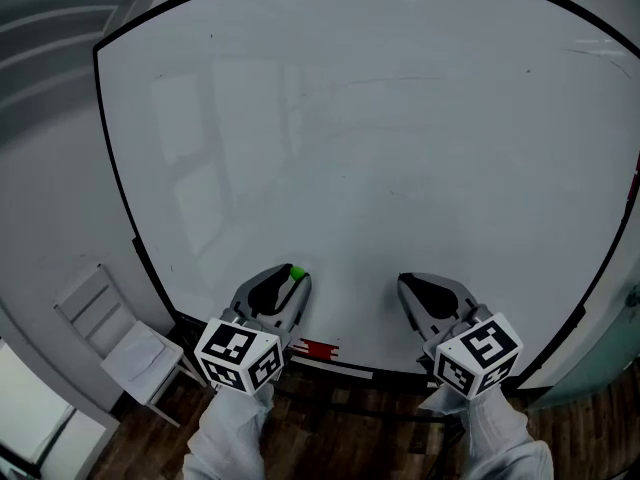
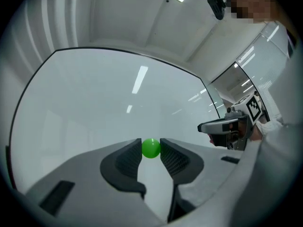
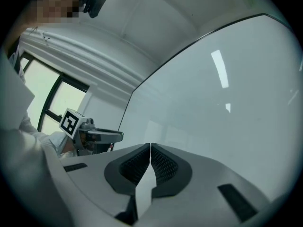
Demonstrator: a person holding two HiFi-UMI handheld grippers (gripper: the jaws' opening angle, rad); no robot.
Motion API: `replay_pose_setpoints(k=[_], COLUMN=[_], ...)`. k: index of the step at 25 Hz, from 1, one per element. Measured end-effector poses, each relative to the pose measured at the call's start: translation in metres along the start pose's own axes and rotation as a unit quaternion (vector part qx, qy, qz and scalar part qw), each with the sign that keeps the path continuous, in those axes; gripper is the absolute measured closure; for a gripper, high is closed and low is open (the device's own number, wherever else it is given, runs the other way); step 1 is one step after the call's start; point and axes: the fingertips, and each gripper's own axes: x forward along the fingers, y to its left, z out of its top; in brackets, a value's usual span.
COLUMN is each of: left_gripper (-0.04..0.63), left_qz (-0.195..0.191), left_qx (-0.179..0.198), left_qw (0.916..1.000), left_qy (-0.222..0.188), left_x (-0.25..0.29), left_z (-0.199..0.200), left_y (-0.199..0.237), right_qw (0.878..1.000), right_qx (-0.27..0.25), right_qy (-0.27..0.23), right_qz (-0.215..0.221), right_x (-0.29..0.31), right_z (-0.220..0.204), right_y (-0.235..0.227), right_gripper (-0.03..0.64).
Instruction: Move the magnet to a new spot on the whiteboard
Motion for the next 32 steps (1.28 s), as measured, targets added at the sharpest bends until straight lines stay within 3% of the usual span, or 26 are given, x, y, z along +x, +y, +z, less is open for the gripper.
replay_pose_setpoints(k=[5,14,24,32], left_gripper=[0.47,0.469,0.469,0.471], left_qz=[0.004,0.09,0.166,0.145], left_qx=[0.027,0.097,0.142,0.093], left_qw=[0.999,0.9887,0.9738,0.982], left_qy=[-0.034,-0.07,-0.063,-0.077], left_x=[0.024,0.053,0.063,0.065], left_z=[0.064,0.163,0.211,0.202], left_y=[0.035,0.116,0.178,0.191], right_qw=[0.998,0.994,0.993,0.993], right_qx=[-0.05,-0.047,-0.082,-0.082], right_qy=[-0.035,-0.093,-0.074,-0.076], right_qz=[0.029,0.041,0.028,0.038], right_x=[0.036,0.077,0.117,0.135], right_z=[0.069,0.169,0.195,0.192], right_y=[-0.004,-0.021,-0.024,-0.012], right_gripper=[0.588,0.588,0.588,0.588])
